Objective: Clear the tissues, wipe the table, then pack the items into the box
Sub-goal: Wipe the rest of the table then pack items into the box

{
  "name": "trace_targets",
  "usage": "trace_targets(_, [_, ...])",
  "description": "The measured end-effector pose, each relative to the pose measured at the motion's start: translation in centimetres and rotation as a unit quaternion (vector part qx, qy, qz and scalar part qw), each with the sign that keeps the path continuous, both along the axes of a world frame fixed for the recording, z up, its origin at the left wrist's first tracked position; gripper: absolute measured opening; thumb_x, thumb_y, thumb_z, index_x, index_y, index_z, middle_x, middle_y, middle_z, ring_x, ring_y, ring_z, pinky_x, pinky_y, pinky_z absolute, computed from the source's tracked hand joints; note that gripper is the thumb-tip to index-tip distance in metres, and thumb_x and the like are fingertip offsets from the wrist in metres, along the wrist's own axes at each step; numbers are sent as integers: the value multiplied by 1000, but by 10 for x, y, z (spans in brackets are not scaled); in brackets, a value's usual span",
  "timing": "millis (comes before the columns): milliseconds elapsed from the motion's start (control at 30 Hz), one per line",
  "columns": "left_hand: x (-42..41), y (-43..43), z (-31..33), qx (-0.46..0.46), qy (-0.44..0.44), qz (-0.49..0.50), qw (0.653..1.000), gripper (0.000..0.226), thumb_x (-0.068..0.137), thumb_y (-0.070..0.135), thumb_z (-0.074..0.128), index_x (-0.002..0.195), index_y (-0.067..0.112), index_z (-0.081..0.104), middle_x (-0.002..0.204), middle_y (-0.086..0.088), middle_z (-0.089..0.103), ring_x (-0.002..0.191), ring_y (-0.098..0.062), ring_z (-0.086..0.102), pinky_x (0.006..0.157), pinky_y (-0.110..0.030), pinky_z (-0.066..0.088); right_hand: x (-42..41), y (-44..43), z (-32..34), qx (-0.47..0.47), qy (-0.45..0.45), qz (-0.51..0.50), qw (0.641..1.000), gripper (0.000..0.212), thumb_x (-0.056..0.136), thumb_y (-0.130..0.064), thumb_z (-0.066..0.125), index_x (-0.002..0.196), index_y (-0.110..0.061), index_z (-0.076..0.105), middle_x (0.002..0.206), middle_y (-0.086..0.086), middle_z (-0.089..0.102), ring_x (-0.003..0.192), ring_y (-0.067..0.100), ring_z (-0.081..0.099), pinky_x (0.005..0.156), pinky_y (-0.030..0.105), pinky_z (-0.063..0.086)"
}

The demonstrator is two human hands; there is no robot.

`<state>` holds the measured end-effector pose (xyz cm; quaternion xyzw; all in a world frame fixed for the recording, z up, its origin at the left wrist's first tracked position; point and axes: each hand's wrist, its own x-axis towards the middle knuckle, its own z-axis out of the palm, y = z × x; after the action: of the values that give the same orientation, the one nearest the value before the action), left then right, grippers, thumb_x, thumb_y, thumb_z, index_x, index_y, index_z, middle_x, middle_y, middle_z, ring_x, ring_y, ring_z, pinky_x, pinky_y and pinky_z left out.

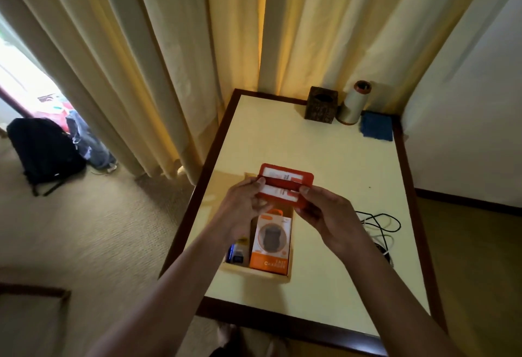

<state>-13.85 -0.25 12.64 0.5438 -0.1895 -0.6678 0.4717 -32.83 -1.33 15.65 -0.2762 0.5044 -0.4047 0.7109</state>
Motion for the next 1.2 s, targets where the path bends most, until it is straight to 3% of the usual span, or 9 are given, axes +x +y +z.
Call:
trace_targets(100, [12, 2, -15, 8, -69, -30, 997, 26, 108, 31, 52, 118, 12, 66, 104, -8, 79, 102, -24, 76, 97, -43, 57, 14, -7, -18, 18, 60, -66, 996, 15, 89, -11, 76, 102, -5, 75, 98, 15, 78, 90, 23, 76, 77, 32, 60])
trace_targets(200, [33, 5, -44, -53, -310, -67, 947, 23, 104, 45, 52, 105, 27, 65, 98, 4, 74, 94, -17, 72, 84, -39, 59, 26, -21, -43, -14, 221, -109, 969, 10, 85, -16, 82, 93, -12, 80, 82, 7, 79, 86, 28, 77, 76, 39, 63])
trace_targets(300, [52, 11, -68, -80, -439, -88, 891, 21, 101, 40, 59, 119, 30, 55, 115, 6, 60, 104, -13, 60, 79, -33, 51, 36, -34, -58, -122, 468, -25, 875, 17, 83, -37, 81, 93, -23, 82, 79, -6, 78, 77, 13, 74, 80, 37, 59])
trace_targets(367, [60, 12, -83, -57, -446, -124, 884, 35, 99, 29, 62, 132, 25, 49, 121, 0, 54, 108, -16, 56, 78, -31, 46, 49, -42, -63, -159, 553, 23, 818, 18, 85, -40, 76, 93, -25, 82, 82, -7, 78, 77, 13, 71, 74, 31, 51])
trace_targets(467, [66, 13, -97, -37, -420, -167, 891, 42, 99, 22, 62, 138, 25, 48, 124, -4, 57, 106, -20, 61, 74, -30, 50, 71, -52, -74, -159, 599, 55, 783, 18, 86, -36, 70, 93, -24, 81, 84, -3, 77, 79, 21, 69, 70, 31, 46])
trace_targets(633, [72, 14, -111, -46, -400, -187, 896, 47, 101, 15, 62, 143, 29, 49, 123, 1, 58, 99, -9, 61, 66, -17, 48, 93, -53, -102, -114, 603, 44, 789, 15, 91, -30, 67, 83, -22, 76, 76, -6, 72, 77, 17, 69, 69, 29, 48])
trace_targets(867, [79, 14, -114, -66, -385, -177, 903, 46, 97, 16, 69, 140, 26, 55, 113, 5, 61, 88, -4, 61, 60, -4, 44, 102, -48, -120, -65, 628, 28, 775, 20, 99, -24, 60, 110, -9, 68, 110, 11, 72, 109, 33, 64, 86, 38, 47])
trace_targets(1100, [82, 15, -111, -68, -371, -178, 909, 47, 97, 20, 70, 141, 27, 55, 115, 6, 62, 91, -4, 62, 56, -5, 45, 95, -58, -102, -126, 759, 202, 606, 23, 101, -11, 46, 111, -9, 67, 113, 13, 70, 104, 32, 67, 74, 33, 44])
trace_targets(1200, [83, 14, -110, -66, -363, -181, 912, 48, 97, 21, 70, 142, 26, 55, 115, 6, 62, 92, -5, 62, 56, -6, 46, 91, -61, -99, -149, 773, 216, 578, 18, 99, -11, 52, 107, -11, 68, 107, 12, 72, 98, 33, 70, 70, 31, 43])
